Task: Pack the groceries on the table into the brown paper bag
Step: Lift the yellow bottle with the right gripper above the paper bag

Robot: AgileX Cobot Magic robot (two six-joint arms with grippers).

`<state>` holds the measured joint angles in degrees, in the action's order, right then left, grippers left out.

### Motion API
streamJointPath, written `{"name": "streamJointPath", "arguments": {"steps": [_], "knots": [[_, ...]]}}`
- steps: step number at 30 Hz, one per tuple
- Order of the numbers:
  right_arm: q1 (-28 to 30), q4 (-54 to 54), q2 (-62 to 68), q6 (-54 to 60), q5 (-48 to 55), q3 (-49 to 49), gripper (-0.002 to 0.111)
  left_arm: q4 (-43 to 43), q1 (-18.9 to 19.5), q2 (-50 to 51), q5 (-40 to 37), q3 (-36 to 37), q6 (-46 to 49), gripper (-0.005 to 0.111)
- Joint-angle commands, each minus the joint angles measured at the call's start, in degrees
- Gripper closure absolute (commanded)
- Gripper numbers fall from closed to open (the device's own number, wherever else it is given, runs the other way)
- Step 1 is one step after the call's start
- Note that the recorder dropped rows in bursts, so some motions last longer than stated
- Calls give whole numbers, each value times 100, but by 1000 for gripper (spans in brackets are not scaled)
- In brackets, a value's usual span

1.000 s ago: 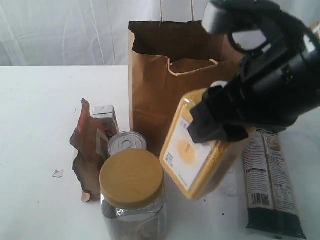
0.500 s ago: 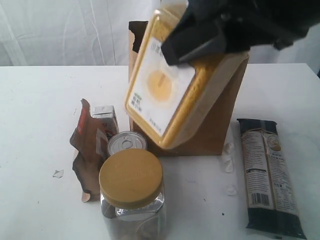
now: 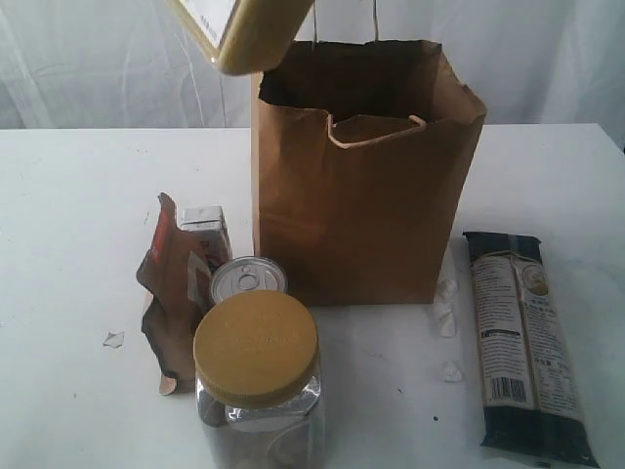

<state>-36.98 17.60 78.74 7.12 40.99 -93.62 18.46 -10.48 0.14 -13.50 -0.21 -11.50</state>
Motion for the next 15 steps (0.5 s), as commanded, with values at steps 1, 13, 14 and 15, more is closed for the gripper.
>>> {"name": "streamJointPath", "arguments": {"steps": [1, 13, 14, 15], "knots": [[44, -511, 156, 67, -1074, -125, 108, 1, 20, -14, 18, 21, -19, 107], [44, -4685, 553, -744, 43, -101, 108, 1, 20, -14, 18, 21, -19, 107], [44, -4753, 665, -755, 54, -101, 108, 1, 20, -14, 18, 21, -19, 107], [44, -4766, 704, -755, 44, -101, 108, 1, 20, -14, 18, 21, -19, 107]]}}
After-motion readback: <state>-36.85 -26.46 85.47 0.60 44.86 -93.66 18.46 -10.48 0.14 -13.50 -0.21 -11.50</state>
